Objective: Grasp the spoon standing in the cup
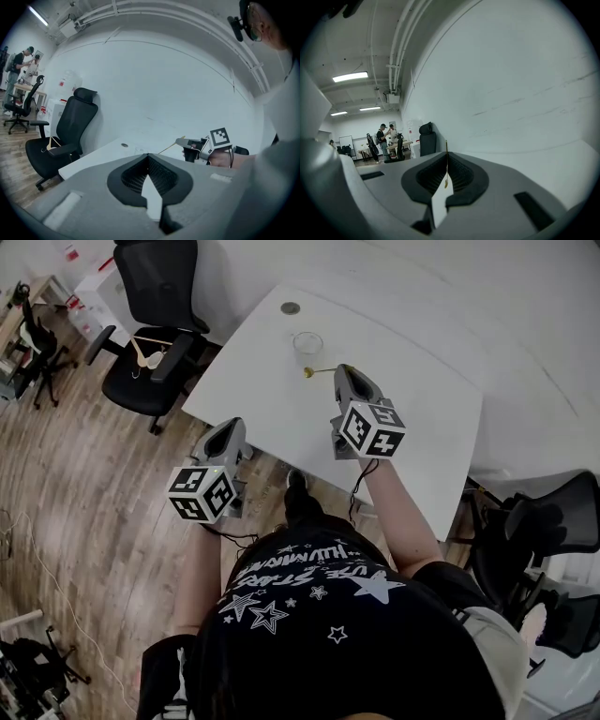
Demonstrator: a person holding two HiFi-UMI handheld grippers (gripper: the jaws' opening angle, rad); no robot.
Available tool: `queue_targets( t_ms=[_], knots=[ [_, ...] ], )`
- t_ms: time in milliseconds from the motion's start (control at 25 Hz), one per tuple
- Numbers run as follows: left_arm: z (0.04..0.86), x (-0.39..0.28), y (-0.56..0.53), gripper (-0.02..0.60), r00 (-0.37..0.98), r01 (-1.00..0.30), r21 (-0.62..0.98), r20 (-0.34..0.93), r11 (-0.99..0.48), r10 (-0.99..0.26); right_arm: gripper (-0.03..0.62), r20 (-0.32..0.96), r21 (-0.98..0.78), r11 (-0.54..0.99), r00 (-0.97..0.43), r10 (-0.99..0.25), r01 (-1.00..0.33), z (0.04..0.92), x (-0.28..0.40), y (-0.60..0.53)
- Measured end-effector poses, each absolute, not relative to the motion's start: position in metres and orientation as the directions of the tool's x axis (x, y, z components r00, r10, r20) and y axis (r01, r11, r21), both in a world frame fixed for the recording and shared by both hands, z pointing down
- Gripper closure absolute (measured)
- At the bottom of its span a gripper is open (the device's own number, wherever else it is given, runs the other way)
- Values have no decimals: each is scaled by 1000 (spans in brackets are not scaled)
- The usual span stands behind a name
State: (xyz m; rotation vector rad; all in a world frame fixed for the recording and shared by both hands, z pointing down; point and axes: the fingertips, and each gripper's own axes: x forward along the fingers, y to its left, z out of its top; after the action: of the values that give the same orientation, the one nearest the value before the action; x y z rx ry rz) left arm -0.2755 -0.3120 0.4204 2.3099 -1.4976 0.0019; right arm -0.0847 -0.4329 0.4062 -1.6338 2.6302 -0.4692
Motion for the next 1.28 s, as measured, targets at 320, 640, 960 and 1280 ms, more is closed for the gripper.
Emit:
queue_targets(
  t_ms=[320,640,960,1280],
  knots=[
    [437,-276,-273,575,463,-861,351,238,-369,-854,579,193,-268,366,-422,-886,-891,423,-80,-381],
    [436,-261,-265,575,488,-848,352,228,-396,-843,579,208,-254,342,-397,-894,-905,424,-60,-370],
    [428,-254,-273,575,441,-866,357,220,-349,-870,579,187,-260,397,-450,-873,-880,412,-57,-374],
    [424,-215,-256,575,388,-888,350,227,-296,-893,579,201,-268,448,-504,-840,-853,418,-17,-352]
  ],
)
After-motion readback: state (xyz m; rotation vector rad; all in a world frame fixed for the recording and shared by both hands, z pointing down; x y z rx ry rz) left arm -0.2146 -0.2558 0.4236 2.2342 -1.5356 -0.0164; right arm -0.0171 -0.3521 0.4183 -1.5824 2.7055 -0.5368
